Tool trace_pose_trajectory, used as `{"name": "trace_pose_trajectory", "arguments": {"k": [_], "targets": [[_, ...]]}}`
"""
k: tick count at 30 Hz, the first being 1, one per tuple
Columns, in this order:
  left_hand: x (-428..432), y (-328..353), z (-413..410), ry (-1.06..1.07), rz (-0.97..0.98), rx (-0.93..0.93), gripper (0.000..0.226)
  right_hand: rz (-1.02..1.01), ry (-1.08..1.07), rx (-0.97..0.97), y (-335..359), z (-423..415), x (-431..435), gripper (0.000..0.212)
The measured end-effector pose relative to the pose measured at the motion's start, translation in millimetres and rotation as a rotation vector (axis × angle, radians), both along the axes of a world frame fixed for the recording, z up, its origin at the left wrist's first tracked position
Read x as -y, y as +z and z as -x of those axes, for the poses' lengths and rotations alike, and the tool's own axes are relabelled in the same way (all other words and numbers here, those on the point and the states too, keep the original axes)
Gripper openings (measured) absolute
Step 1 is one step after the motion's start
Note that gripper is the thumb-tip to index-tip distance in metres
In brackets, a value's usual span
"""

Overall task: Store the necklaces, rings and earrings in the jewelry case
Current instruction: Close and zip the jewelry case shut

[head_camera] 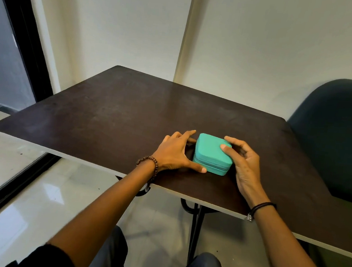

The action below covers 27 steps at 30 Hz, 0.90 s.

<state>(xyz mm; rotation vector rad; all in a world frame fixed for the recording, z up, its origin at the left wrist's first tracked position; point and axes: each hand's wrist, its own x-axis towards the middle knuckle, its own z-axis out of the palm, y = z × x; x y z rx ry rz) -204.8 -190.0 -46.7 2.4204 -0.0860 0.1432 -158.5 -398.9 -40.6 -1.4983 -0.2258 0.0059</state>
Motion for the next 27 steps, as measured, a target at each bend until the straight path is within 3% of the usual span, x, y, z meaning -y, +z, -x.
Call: {"name": "trace_pose_trajectory", "arguments": {"k": [3,6,12,20,27], "targets": [[0,-1,0,-0.001,-0.008,0.014,0.118,0.14,-0.006,0.009,5,-2,-3,0.024],[-1,-2,0,-0.003,-0.007,0.026,0.12,0.493,-0.025,0.104,18,-8,-13,0.019],[0,1,5,0.008,-0.001,0.051,0.114,1.167,-0.004,0.216,49,-13,-57,0.049],[1,0,9,0.055,0.028,0.065,0.125,1.231,-0.034,0.228,58,-7,-97,0.018],[1,-1,7,0.054,0.052,0.05,0.129,1.312,-0.068,0.367,59,-5,-110,0.007]]}}
